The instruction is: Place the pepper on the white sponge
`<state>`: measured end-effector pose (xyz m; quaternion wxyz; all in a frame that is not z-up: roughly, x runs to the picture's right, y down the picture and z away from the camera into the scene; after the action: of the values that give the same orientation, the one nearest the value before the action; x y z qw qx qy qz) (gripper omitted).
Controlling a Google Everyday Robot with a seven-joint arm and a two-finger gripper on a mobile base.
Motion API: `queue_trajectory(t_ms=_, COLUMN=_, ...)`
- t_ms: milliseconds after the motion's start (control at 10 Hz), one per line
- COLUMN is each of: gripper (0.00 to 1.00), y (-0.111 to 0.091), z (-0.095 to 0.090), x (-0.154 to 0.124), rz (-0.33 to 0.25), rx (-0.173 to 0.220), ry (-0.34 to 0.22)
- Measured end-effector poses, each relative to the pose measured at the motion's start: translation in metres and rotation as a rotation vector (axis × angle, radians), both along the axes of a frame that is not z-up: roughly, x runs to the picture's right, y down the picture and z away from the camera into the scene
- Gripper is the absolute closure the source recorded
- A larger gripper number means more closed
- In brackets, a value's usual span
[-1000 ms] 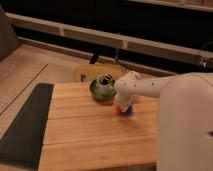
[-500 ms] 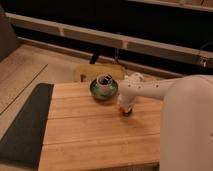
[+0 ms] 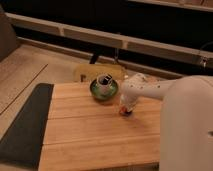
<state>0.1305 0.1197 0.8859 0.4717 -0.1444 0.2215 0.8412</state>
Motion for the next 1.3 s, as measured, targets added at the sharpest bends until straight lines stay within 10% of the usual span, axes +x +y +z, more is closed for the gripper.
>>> queue_trajectory(t_ms=200, gripper=0.93, y=0.000, z=0.003, x=0.002, rz=0.001, rx=0.010, ry=0.008)
queue_trajectory(t_ms=900, gripper=0.23, y=0.005, z=0.009, x=-0.001, rz=-0.017, rx=0.031, ry=0.016)
queue_trajectory(t_ms=1300, gripper=0.20, y=0.006, z=0.008, x=-0.009, rz=-0.033, rx=0.034, ry=0.012)
